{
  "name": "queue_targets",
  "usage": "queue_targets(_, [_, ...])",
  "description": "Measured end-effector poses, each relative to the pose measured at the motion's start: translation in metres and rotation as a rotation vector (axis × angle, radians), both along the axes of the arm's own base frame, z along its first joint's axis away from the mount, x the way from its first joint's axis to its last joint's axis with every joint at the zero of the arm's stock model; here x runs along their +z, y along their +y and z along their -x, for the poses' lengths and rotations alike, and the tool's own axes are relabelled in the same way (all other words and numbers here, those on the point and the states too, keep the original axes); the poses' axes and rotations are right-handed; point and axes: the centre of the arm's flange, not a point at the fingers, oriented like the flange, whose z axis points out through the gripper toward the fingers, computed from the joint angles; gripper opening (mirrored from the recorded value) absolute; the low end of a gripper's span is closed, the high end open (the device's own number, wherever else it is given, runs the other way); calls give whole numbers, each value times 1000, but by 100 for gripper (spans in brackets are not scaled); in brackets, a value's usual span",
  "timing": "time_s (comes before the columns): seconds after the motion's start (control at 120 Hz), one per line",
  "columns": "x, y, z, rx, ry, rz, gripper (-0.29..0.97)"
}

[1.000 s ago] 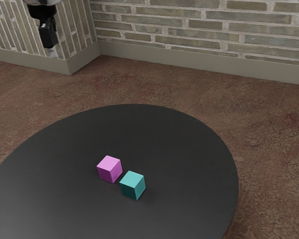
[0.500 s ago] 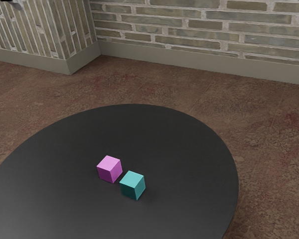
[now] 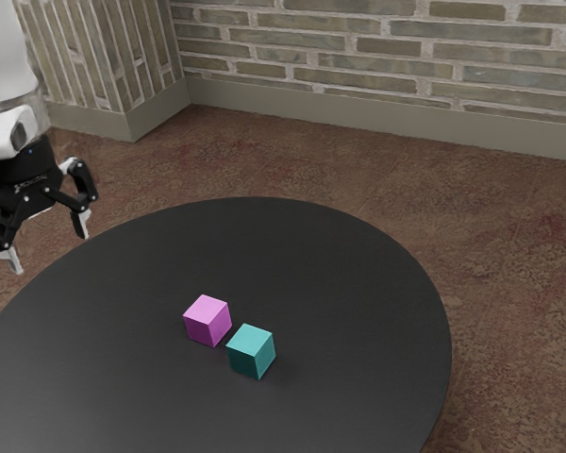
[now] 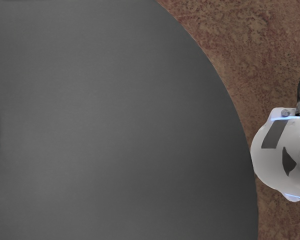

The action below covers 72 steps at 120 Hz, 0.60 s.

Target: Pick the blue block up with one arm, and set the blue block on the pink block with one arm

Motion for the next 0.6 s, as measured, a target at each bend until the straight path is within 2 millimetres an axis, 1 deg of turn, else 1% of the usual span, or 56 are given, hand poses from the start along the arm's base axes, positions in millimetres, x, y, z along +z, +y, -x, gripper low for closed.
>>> queue_targets(0.033, [-26, -2, 16, -38, -5, 0, 68])
queue_targets(0.067, [-41, -7, 24, -88, -17, -2, 68])
queue_targets(0.108, [-59, -25, 22, -178, -8, -33, 68])
queue_targets(0.15, [-70, -42, 20, -271, -8, -58, 68])
queue_targets(0.183, [-81, -55, 13, -349, -7, -73, 68])
queue_targets(0.25, [-107, -74, -3, -489, 13, -81, 68])
queue_targets(0.275, [-119, -79, -7, -538, 24, -82, 68])
queue_targets(0.317, [-148, -86, -12, -614, 49, -82, 68])
queue_targets(0.342, [-159, -92, -14, -659, 51, -82, 68])
queue_targets(0.433, [-185, -109, -23, -806, 35, -71, 68])
queue_targets(0.525, [-226, -124, -46, -937, 24, -43, 68])
queue_targets(0.558, [-234, -127, -53, -978, 5, -34, 68])
queue_targets(0.6, [-238, -130, -61, -1023, -33, -27, 68])
